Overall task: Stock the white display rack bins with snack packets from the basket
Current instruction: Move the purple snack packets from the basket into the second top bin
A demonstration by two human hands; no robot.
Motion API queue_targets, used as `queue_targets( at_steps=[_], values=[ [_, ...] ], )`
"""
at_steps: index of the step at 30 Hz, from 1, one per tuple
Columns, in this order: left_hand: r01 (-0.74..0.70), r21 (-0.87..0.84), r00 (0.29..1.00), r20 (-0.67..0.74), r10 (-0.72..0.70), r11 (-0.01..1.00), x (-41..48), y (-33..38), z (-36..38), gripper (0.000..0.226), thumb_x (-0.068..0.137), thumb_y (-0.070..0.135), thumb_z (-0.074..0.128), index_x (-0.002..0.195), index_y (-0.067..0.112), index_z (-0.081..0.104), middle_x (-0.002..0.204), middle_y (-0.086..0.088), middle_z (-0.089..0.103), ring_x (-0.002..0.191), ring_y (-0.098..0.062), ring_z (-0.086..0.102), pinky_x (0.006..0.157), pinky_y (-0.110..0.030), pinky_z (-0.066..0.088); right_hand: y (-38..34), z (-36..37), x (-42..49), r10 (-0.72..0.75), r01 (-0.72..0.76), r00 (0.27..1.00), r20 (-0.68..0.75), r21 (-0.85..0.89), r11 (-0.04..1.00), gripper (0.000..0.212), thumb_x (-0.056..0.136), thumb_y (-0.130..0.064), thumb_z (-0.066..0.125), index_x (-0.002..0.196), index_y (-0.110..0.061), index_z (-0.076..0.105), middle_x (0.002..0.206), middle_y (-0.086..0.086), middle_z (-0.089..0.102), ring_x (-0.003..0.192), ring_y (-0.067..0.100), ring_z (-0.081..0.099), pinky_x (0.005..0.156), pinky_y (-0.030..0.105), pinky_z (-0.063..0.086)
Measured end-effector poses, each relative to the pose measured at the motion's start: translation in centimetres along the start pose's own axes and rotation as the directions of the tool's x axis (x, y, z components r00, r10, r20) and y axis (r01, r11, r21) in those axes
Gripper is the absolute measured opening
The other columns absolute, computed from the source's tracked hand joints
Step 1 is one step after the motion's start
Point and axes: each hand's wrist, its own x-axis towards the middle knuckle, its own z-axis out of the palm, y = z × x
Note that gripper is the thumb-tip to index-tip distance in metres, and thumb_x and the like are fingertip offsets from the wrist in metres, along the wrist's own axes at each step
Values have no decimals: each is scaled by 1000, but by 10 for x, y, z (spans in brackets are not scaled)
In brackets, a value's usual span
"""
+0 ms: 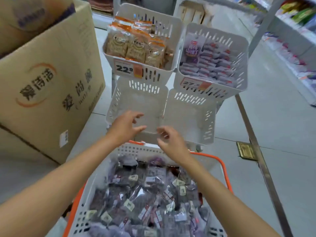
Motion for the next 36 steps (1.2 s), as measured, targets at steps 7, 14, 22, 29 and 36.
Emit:
queue_targets(
  at_steps=[7, 14, 22, 29, 36],
  values=[
    [237, -122, 968, -55, -245, 964, -96, -100, -12, 42, 82, 26, 79, 122, 20, 66, 113, -1, 67, 87, -18, 62, 83, -34, 52, 30, 134, -29, 241, -255, 912, 331, -4, 967, 65, 87, -21, 73, 144, -12, 43, 142, 5, 52, 130, 20, 49, 105, 28, 38],
    [135, -7, 991, 14, -135, 991, -127, -108, -18, 65, 75, 42, 82, 133, 28, 56, 125, 8, 58, 111, -10, 56, 93, -29, 47, 14, 156, -20, 231, -233, 972, 35, 86, 969, 30, 91, -29, 64, 65, -16, 60, 56, -5, 57, 51, 8, 51, 52, 29, 41],
    [223, -426, 965, -33, -262, 877, -111, -90, -12, 50, 83, 12, 76, 128, 21, 56, 103, -1, 71, 90, -12, 68, 80, -28, 57, -40, 101, -14, 215, -291, 953, 215, 443, 848, 31, 102, -29, 50, 97, -7, 71, 92, 8, 70, 80, 15, 66, 84, 33, 56],
    [414, -707, 878, 144, -457, 574, -123, -109, -36, 37, 88, -1, 68, 122, 13, 59, 103, -6, 70, 85, -14, 72, 65, -18, 57, -9, 199, -18, 251, -387, 827, 503, 186, 903, 88, 80, 2, 74, 151, -11, 25, 124, 0, 47, 118, 18, 48, 85, 11, 43],
    [436, -820, 836, 217, -504, 370, -124, -118, -40, 27, 93, 1, 60, 116, 16, 59, 102, -8, 72, 77, -12, 74, 65, -20, 58, -4, 198, -14, 212, -283, 902, 375, 143, 948, 45, 90, -4, 59, 134, -12, 55, 132, 13, 55, 87, 16, 57, 74, 24, 48]
  ],
)
